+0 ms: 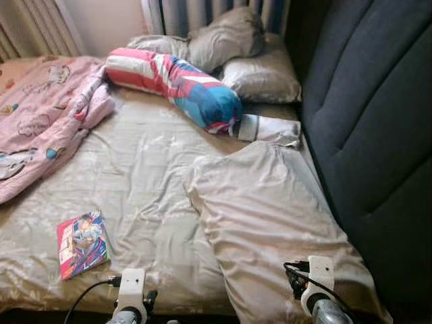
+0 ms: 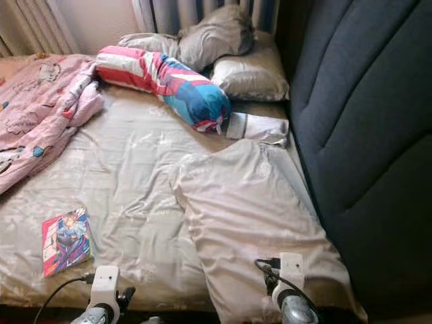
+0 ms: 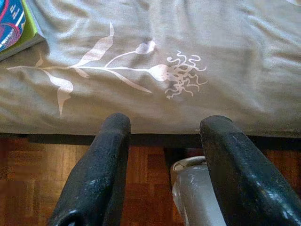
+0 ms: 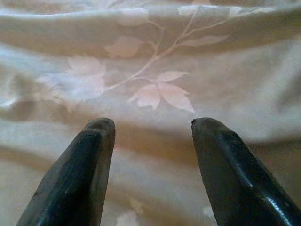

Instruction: Clean up the room

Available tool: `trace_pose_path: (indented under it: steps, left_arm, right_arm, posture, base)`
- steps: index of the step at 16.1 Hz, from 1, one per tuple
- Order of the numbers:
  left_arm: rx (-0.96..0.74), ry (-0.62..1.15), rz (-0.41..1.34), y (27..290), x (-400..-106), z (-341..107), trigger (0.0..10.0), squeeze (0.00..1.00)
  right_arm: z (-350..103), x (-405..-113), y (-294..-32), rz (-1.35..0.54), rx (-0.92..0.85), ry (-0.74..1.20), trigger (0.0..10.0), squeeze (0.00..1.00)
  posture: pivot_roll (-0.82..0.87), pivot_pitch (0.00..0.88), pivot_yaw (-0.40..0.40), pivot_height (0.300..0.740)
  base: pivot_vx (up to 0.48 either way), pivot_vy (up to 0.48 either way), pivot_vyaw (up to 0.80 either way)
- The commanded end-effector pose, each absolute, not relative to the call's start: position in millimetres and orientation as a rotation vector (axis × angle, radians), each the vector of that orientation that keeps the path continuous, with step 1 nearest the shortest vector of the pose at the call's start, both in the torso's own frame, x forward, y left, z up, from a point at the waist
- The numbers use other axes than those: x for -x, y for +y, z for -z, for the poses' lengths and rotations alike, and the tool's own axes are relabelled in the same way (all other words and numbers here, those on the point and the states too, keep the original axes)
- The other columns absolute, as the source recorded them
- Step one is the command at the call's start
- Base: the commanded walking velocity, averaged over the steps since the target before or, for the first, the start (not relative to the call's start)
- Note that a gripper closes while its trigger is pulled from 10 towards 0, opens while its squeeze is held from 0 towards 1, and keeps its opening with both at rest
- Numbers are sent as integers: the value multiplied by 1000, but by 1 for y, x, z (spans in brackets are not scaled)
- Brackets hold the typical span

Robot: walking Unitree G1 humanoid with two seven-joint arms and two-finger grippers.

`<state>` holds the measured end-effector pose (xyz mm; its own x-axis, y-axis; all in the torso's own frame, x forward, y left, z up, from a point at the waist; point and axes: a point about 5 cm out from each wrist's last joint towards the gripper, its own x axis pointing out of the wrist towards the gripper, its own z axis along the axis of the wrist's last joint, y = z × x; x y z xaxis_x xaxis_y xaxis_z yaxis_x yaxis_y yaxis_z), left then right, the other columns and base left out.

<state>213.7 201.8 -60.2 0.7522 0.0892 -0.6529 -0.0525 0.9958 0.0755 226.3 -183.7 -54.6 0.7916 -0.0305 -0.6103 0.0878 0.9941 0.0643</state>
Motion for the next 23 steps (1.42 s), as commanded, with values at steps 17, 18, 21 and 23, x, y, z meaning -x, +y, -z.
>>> trace_pose_path:
  steps: [17,18,21,23]
  left_arm:
    - [-55,686,-58,198,-221,56,10000,0]
    - [-55,686,-59,198,-222,56,10000,0]
    - [-41,675,-70,197,-223,55,10000,0]
    - [-37,660,-70,197,-226,52,10000,0]
  right_arm:
    - [52,-229,-183,59,-86,635,10000,0]
    - [52,-230,-184,61,-85,633,10000,0]
    - [50,-233,-184,63,-87,622,10000,0]
    - [49,-234,-184,62,-87,618,10000,0]
  posture:
    - [23,126,-18,740]
    - [22,126,-19,740]
    - [22,132,-19,740]
    - [25,134,-21,740]
  base:
    - [0,-116,0]
    - [0,-352,0]
    - [0,-231,0]
    - [0,0,0]
